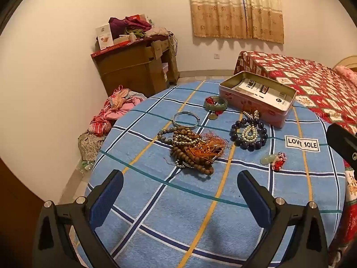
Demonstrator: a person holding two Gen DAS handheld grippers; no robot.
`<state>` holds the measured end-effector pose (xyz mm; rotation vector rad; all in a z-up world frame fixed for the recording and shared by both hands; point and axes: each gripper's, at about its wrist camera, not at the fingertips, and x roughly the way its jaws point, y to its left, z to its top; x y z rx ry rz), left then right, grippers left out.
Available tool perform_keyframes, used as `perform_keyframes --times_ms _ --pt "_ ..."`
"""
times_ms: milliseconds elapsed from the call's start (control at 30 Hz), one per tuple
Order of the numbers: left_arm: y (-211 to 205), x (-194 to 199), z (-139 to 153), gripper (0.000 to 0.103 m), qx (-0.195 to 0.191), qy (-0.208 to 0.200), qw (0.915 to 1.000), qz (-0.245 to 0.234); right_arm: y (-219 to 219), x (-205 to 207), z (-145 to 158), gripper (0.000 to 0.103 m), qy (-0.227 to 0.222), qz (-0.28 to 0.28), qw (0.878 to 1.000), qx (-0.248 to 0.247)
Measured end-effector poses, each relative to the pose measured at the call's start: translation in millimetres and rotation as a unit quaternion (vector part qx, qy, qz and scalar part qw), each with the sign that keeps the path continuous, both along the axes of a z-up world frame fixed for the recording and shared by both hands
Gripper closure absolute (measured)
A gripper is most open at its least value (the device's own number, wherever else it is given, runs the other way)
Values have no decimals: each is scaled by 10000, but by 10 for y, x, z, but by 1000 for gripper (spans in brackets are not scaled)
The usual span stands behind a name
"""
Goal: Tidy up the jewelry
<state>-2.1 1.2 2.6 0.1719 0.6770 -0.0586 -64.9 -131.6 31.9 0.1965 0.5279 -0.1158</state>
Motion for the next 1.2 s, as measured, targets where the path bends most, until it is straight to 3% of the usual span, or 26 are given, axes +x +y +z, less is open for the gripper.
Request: perform_keyframes --times_ms 233,400,1200 --pt "97 -170 285 1 -482 -394 9980 -93 -27 -144 156 0 -467 -225 9979 -394" --pt "10 -157 445 1 -419 -558 9975 -120 -44 -260 292 0 -893 -436 9942 -418" --pt "-26 -165 357 1 -277 -494 9984 -88 -36 -271 276 0 -788 -432 9955 -287"
